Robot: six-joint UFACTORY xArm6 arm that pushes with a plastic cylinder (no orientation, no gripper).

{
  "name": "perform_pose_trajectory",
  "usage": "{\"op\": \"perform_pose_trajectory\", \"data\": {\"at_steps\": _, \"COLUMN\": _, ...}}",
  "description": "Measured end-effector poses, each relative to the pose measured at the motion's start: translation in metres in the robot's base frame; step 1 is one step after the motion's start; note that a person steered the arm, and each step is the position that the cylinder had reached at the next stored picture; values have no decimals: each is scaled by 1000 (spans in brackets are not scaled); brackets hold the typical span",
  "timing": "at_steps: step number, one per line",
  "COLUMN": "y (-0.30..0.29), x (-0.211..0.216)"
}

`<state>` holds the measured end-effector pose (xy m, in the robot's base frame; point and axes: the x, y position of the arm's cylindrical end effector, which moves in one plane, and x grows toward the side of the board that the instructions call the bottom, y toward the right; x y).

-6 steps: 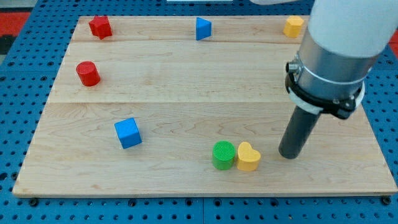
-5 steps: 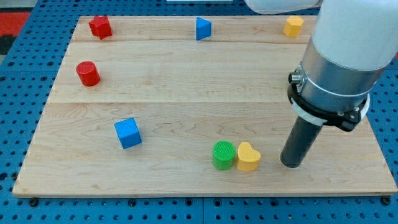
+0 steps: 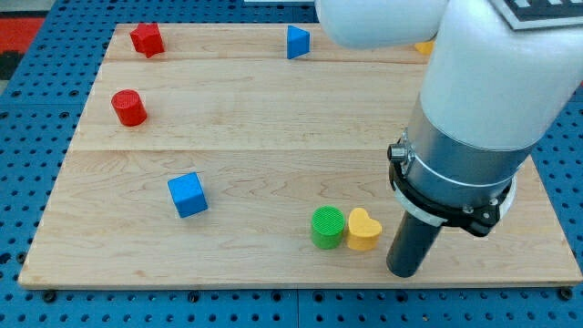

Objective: Move the yellow heart towards the center

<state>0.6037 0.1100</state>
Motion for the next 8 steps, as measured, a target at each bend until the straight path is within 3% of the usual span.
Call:
{"op": "perform_pose_trajectory", "data": {"at_steps": 4, "y": -34, "x": -42}}
{"op": "perform_pose_trajectory", "data": {"at_steps": 8, "y": -40, "x": -115}}
